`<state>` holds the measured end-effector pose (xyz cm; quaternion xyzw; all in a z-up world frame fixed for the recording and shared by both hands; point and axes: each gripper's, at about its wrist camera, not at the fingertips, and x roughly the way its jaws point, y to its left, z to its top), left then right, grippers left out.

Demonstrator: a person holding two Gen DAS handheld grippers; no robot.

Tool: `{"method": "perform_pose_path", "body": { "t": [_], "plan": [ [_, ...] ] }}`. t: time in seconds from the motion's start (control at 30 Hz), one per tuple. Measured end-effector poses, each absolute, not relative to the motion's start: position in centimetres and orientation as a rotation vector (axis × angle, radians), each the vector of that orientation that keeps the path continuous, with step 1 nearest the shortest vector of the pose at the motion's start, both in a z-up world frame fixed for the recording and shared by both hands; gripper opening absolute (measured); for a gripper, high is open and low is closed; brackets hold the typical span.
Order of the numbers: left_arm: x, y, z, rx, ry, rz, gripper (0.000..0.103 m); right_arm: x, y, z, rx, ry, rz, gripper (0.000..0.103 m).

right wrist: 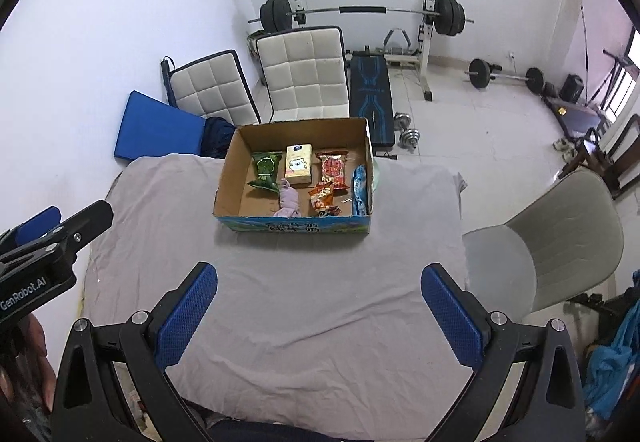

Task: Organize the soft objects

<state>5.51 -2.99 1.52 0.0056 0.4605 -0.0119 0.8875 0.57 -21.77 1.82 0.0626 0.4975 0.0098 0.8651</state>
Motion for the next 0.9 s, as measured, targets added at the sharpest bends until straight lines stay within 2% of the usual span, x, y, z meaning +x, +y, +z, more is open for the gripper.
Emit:
{"method": "perform_pose_path", "body": {
  "t": [0.27, 0.9],
  "plan": [
    [4.3, -2.9, 2.1, 0.02, 0.951, -0.01, 0.1, 0.6, -22.3, 3.7, 0.106, 0.988, -0.031, 0.103],
    [5.2, -3.4, 1.0, 0.042, 0.94, 0.023, 0.1, 3.2, -22.2, 2.0, 0.087, 0.988, -0.056, 0.103]
  ]
}}
